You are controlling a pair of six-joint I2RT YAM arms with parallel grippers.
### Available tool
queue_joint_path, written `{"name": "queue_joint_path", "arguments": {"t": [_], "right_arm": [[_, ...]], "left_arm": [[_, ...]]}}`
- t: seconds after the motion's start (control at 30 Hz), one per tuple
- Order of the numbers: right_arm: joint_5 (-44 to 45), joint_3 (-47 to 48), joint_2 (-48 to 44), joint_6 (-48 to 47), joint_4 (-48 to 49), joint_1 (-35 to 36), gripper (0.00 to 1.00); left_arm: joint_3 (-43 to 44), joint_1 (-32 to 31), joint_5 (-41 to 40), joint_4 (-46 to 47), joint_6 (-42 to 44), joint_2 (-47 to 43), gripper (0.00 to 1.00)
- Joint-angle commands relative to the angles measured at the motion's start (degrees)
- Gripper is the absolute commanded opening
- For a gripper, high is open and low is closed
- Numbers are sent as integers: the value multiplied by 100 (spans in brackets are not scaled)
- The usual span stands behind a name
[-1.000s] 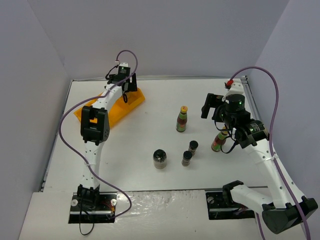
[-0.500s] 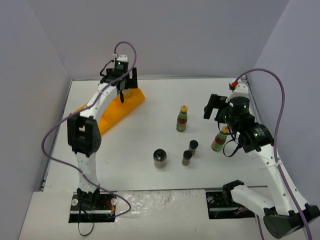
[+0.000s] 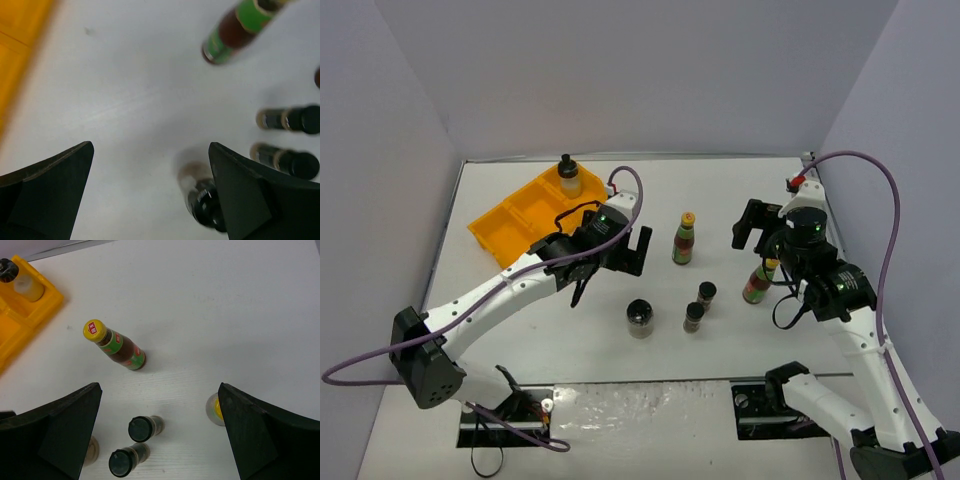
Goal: Organize the condiment bottles
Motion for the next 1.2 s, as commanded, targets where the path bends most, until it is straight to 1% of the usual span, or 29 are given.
{"name": "queue_joint_path", "arguments": {"t": [0.0, 0.1, 0.23, 0.33, 0.5, 0.77, 1.0, 1.17], "right_arm": [[-12, -132, -146, 119, 174, 46, 100], [26, -188, -224, 119, 145, 46, 100], [38, -239, -294, 142, 110, 55, 100], [29, -280, -335, 192, 117, 46, 100], [46, -313, -403, 242, 99, 46, 100], [42, -392, -465, 260, 82, 51, 100], [20, -410, -482, 271, 73, 49, 100], [29, -401, -507, 269, 59, 46, 100]], "left_arm": [[-375, -787, -339, 38, -641, -944, 97], [-491, -1202, -454, -99, -792, -1262, 97], [-580, -1474, -479, -164, -872, -1404, 97], [-695, -1657, -485, -133, -876, -1246, 97], [-846, -2073, -830, -47, -985, -903, 97], [-1108, -2161, -1111, 263, -1025, -583, 97], [-1287, -2158, -1107, 575, -1033, -252, 97], [-1252, -2138, -1076, 743, -993, 32, 97]]}}
